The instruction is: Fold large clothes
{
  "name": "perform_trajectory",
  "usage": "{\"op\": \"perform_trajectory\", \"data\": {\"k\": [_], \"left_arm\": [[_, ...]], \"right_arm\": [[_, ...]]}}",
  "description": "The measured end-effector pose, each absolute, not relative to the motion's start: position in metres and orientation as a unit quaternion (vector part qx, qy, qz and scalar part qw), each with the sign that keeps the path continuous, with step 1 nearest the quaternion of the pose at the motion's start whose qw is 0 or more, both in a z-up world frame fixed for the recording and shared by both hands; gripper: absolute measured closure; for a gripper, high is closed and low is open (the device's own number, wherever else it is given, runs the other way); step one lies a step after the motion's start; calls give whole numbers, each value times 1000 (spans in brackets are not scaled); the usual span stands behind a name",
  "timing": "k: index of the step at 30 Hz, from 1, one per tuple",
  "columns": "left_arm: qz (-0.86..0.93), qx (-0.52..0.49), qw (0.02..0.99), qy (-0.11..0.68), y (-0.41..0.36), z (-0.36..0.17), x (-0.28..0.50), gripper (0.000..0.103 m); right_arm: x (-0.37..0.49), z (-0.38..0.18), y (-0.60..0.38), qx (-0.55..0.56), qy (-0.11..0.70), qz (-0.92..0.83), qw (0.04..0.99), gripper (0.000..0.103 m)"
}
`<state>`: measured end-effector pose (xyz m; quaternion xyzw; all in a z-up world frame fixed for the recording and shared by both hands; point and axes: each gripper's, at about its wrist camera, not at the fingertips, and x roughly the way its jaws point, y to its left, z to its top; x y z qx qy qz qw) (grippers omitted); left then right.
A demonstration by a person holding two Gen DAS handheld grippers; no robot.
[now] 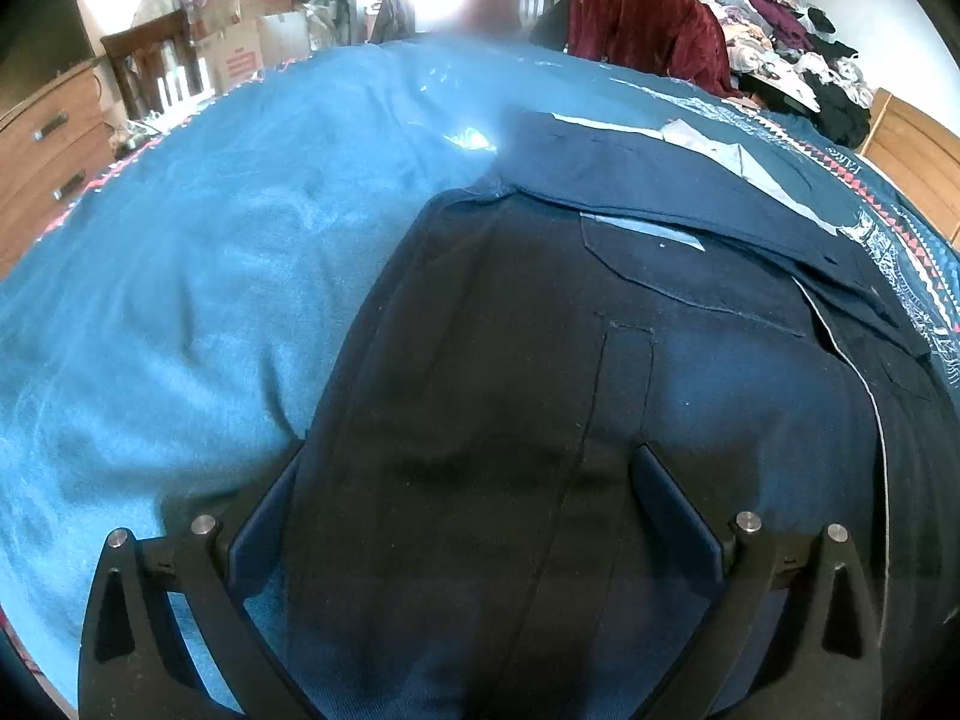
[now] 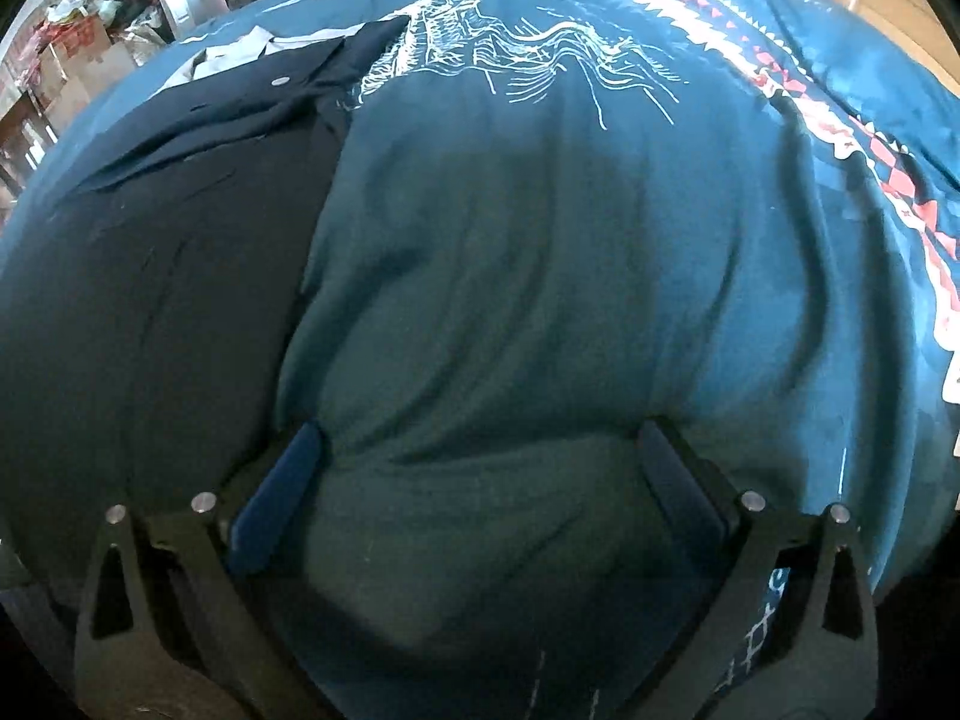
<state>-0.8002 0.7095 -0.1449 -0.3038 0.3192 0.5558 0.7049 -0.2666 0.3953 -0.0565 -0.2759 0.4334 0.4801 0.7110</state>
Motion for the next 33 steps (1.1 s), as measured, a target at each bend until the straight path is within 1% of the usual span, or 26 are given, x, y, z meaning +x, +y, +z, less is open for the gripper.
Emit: {"op": "perform_trajectory", "data": {"k": [33], "left_arm": [[541, -310, 713, 320, 707, -144, -806, 0]], "right_arm": [[-265, -53, 399, -289, 431, 493, 698, 0]]}}
